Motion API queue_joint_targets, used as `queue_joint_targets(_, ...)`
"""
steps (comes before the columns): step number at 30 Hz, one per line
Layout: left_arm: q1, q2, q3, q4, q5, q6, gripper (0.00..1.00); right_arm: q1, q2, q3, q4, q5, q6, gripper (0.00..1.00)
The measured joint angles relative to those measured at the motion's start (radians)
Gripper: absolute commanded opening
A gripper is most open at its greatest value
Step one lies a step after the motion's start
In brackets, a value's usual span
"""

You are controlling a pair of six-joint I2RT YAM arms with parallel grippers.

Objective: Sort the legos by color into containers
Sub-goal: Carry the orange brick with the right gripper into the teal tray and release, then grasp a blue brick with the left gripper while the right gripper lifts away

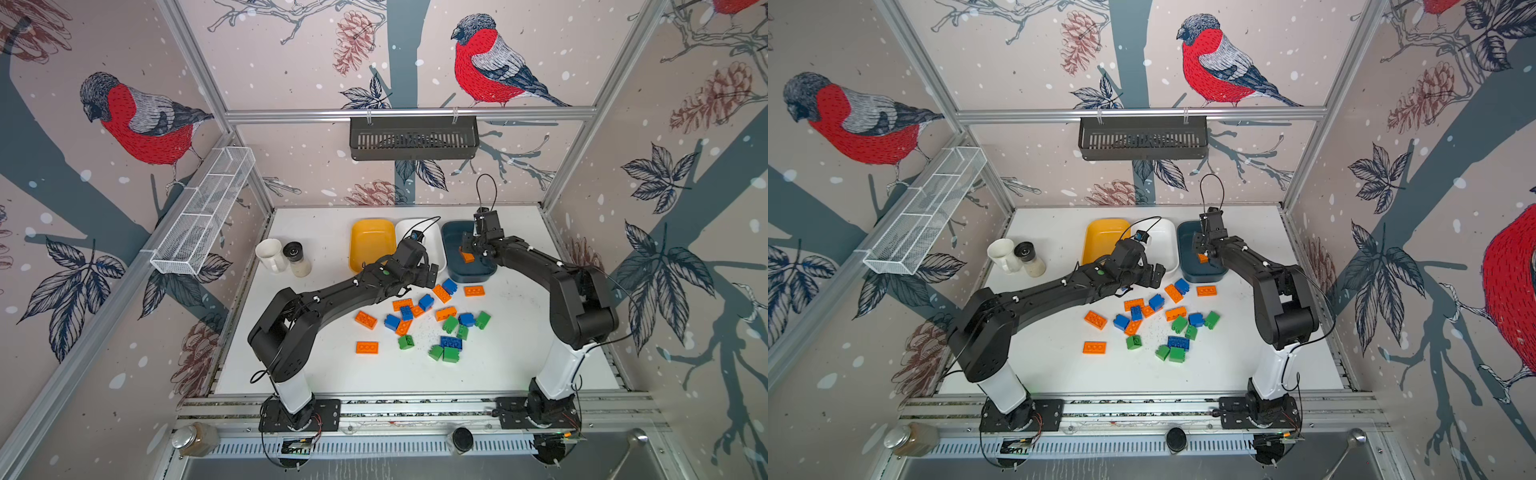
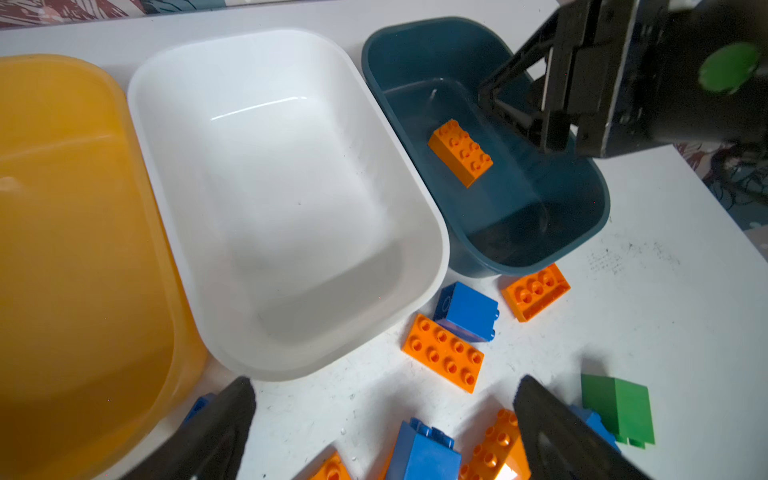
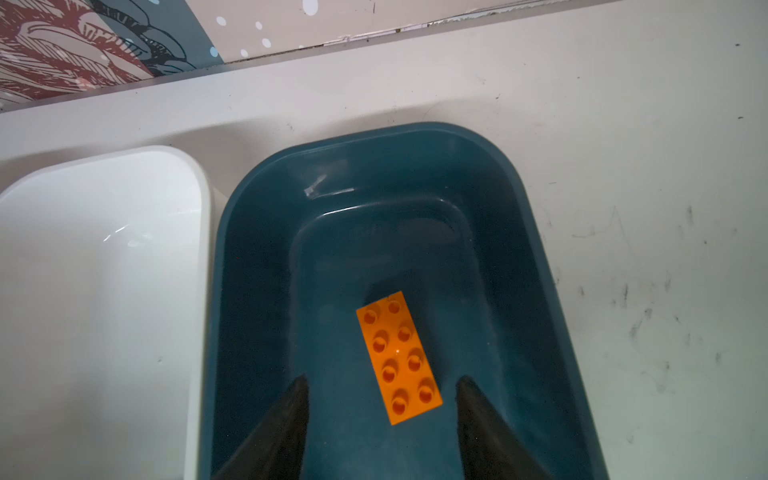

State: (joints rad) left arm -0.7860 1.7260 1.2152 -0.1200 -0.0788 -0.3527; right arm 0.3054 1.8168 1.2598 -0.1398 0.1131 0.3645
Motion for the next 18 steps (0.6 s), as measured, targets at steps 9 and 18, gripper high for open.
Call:
queue_joint_targets(9,-0.004,0.035,0.005,-0.103,0.180,0.156,0.89,0.028,-0.193,-0.118,0.014,0.027,-0.002,0.99)
queue_joint_targets(18,-0.031,0.114,0.044,-0.206,0.201,0.267,0.68,0.052,-0.312,-0.269,0.089,0.114,0.063,1.00)
